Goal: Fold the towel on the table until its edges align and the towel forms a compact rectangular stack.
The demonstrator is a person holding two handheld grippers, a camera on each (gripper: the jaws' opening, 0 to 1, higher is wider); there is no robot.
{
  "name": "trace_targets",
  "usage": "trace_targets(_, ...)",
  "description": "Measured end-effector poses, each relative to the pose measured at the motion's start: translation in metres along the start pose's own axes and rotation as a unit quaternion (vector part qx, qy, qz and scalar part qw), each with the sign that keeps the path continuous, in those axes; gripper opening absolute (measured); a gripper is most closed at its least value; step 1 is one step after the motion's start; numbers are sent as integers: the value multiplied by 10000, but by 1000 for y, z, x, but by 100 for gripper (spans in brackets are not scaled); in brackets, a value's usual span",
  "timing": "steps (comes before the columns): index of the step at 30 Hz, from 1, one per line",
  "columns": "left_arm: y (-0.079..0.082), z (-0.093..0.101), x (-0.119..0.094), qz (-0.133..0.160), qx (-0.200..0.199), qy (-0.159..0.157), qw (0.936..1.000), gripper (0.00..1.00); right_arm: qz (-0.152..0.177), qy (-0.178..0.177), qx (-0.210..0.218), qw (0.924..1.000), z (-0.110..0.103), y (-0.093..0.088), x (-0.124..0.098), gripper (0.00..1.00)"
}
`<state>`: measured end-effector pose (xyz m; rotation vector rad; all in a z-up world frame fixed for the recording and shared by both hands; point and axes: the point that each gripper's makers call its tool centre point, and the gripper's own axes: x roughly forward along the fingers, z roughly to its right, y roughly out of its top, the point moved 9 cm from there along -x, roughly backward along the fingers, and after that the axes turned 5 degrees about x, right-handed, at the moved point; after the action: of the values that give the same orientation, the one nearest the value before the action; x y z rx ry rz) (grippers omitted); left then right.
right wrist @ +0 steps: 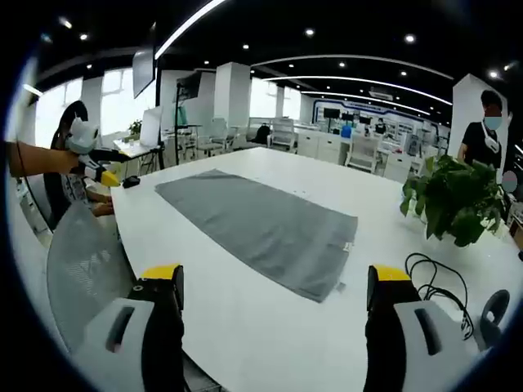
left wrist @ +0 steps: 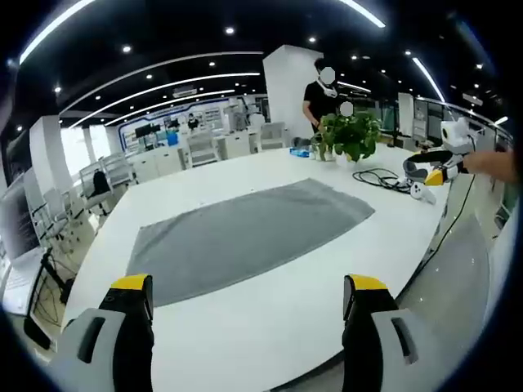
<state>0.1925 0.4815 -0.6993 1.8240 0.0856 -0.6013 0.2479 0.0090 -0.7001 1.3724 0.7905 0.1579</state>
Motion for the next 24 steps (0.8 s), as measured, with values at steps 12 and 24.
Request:
trace_targets(12,6,-4,1,68,-29,-4,10000,99,116,-62,2,9999,3,5,-8,94)
trace_targets(24,6,-1,-2,82,-44,-20,10000,99,107,-65,9,9999,2,3,-11,93)
